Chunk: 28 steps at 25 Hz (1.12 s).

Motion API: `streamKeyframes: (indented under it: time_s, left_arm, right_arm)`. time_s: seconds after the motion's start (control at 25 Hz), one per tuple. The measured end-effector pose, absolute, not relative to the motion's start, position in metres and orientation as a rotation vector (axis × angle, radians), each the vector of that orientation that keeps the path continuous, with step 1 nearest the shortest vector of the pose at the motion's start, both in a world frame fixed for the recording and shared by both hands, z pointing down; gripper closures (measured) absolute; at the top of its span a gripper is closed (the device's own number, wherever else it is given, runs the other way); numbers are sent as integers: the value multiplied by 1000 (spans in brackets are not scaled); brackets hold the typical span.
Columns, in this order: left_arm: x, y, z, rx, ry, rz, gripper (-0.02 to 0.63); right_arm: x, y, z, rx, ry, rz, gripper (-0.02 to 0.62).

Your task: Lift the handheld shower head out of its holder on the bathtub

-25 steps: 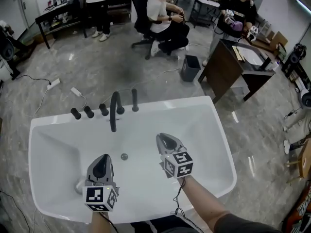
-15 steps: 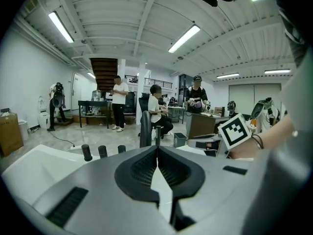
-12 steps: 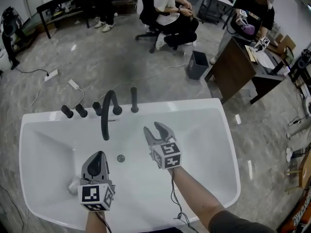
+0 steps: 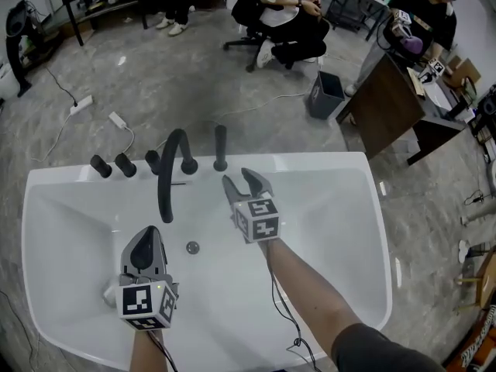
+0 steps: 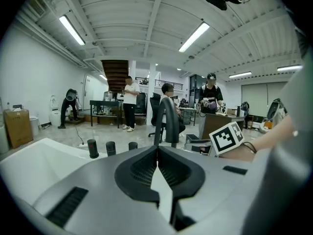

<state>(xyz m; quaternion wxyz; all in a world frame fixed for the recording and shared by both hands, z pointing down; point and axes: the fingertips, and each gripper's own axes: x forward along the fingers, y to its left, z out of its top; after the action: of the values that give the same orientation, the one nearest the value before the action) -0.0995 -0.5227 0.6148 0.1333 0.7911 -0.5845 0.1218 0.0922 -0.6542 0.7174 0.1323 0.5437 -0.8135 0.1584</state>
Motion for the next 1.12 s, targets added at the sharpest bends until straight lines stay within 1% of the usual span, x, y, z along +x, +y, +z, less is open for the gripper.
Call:
streamKeyframes:
  time_s: [0.28,0.64,0.84,0.96,1.0,1.04,1.12]
  left_arm:
    - [-110,-533,619,2290,-1715,318,591]
    - [-124,-542,627,2274,-1736,273,591]
    - [-126,-542,630,2274,-1722,265,591]
    - [-126,-541,634,2269,-1709,249,591]
    - [-126,-540,634,2266,-1708,251,591]
    - [-127,-538,635,2261,-1708,255,591]
    - [-128,-535,638,2250,-1700,261,591]
  right_arm:
    - [81,-696,739,1567,-2324,362,382]
    - [68,-734,758,1588,-2306,354,382]
    - [65,-745,757,1635,-2340,412,384]
    - [64,-748,760,1607,-2321,376,405]
    - [63,-748,760,1602,-2314,366,436]
    - [64,-748,761,1600,-2309,363,451]
    - [64,-748,761,1600,-2298,376,451]
